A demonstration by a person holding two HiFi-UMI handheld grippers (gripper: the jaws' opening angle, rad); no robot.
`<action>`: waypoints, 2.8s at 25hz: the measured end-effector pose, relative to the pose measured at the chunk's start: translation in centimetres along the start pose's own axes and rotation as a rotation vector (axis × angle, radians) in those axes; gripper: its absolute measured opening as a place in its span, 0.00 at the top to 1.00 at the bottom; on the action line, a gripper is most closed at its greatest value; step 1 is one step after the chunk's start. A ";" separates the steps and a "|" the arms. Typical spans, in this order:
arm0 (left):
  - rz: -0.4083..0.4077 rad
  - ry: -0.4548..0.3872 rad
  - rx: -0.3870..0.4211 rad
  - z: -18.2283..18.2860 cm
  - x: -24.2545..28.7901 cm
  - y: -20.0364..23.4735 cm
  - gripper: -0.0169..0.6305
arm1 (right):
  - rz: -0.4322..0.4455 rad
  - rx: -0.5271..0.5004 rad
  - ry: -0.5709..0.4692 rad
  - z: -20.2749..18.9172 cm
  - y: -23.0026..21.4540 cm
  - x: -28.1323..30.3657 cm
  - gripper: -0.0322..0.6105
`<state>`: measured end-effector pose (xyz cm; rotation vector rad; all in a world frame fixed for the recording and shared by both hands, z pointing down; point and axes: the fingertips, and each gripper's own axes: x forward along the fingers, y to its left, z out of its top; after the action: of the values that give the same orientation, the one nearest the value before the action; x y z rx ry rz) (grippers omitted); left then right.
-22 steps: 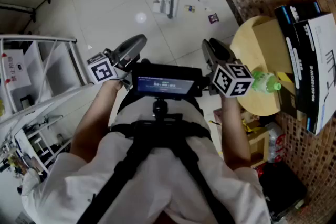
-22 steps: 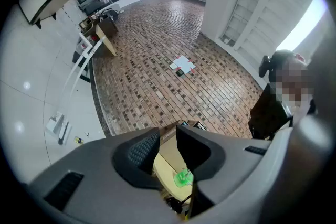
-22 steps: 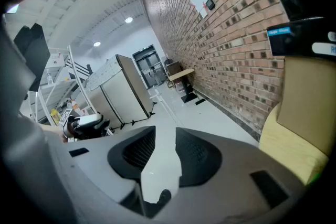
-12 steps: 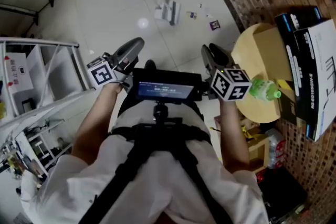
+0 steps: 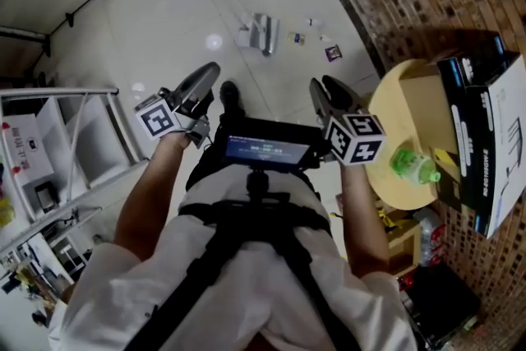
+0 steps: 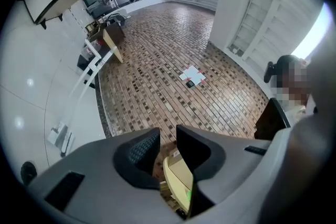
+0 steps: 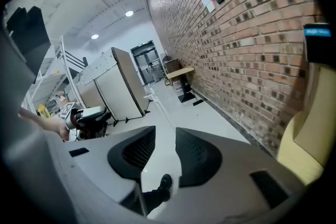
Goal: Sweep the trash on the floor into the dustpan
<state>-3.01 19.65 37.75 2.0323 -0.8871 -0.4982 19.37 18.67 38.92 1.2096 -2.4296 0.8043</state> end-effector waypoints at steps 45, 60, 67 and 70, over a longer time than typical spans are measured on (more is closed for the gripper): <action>0.189 -0.224 -0.206 27.4 7.0 25.9 0.76 | 0.026 -0.512 -0.028 20.2 15.1 51.8 0.53; 0.119 -0.171 -0.266 28.2 10.5 27.7 0.59 | -0.206 -0.534 0.130 17.8 0.1 47.0 0.94; 0.064 -0.136 -0.298 28.3 11.0 26.3 0.59 | -0.218 -0.492 0.117 19.6 -4.4 43.3 0.95; 0.071 -0.111 -0.286 27.5 9.8 26.1 0.59 | -0.179 -0.527 0.113 20.2 -5.0 41.0 0.95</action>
<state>-24.12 -12.84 43.38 1.7214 -0.8957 -0.6639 -1.58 -21.82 45.10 1.1088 -2.1992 0.1543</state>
